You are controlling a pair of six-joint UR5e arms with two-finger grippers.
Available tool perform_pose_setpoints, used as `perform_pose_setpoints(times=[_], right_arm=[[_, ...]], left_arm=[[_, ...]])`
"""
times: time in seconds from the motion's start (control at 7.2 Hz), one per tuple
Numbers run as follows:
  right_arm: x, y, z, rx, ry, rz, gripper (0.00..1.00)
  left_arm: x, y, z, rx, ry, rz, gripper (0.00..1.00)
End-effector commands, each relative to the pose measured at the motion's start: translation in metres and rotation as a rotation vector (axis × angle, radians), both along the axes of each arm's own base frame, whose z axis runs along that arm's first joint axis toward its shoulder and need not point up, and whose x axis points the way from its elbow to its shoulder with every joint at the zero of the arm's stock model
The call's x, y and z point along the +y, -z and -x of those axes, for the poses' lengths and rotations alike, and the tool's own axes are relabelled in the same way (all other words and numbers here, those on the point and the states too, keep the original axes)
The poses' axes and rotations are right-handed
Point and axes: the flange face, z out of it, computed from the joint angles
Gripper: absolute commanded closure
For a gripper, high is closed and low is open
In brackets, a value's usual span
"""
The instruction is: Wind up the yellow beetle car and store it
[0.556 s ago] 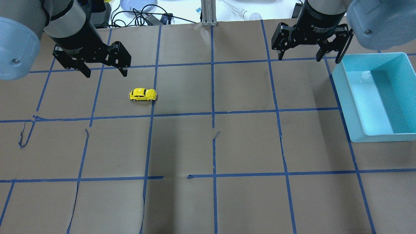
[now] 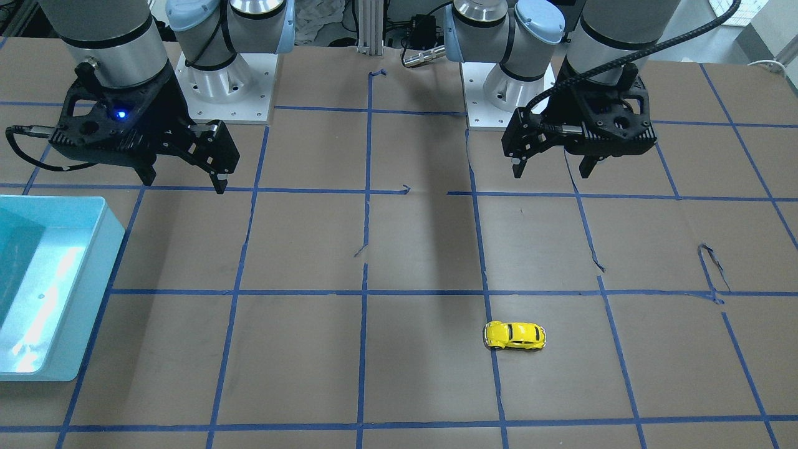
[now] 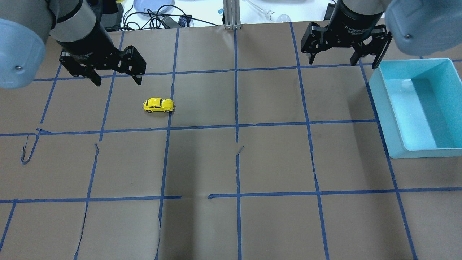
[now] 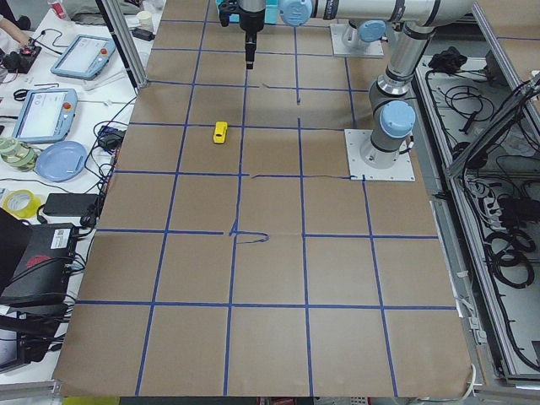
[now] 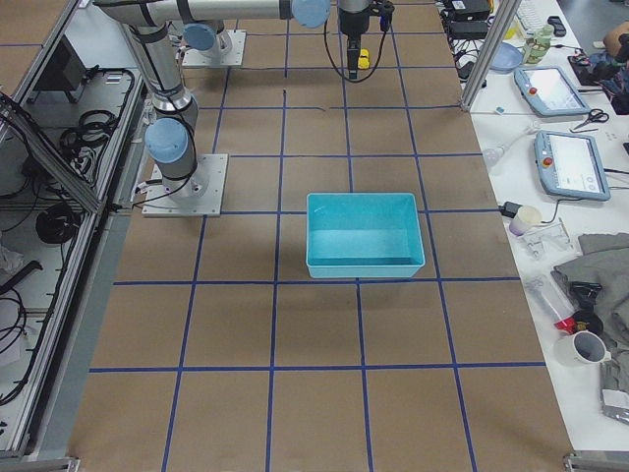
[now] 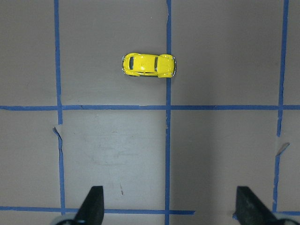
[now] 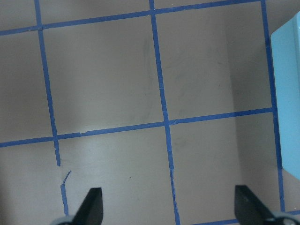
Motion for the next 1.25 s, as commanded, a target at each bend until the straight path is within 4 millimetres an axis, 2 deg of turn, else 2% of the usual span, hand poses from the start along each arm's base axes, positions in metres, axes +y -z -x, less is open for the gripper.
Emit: perform_pose_setpoints(times=[0.0,0.83,1.11], right_arm=[[0.0001,0.0,0.0,0.0,0.002,0.0,0.0],[-0.0007,0.0025,-0.0009,-0.004,0.034,0.005,0.0],[0.0,0.0031,-0.0008,-0.004,0.036,0.005,0.0]], left_arm=[[-0.0016,0.0012,0.0009,0.002,0.002,0.002,0.0],[0.0003,0.007,0.0072,0.003,0.012,-0.007,0.0],[-0.0068,0.0092,0.0084,0.014,0.009,0.007,0.0]])
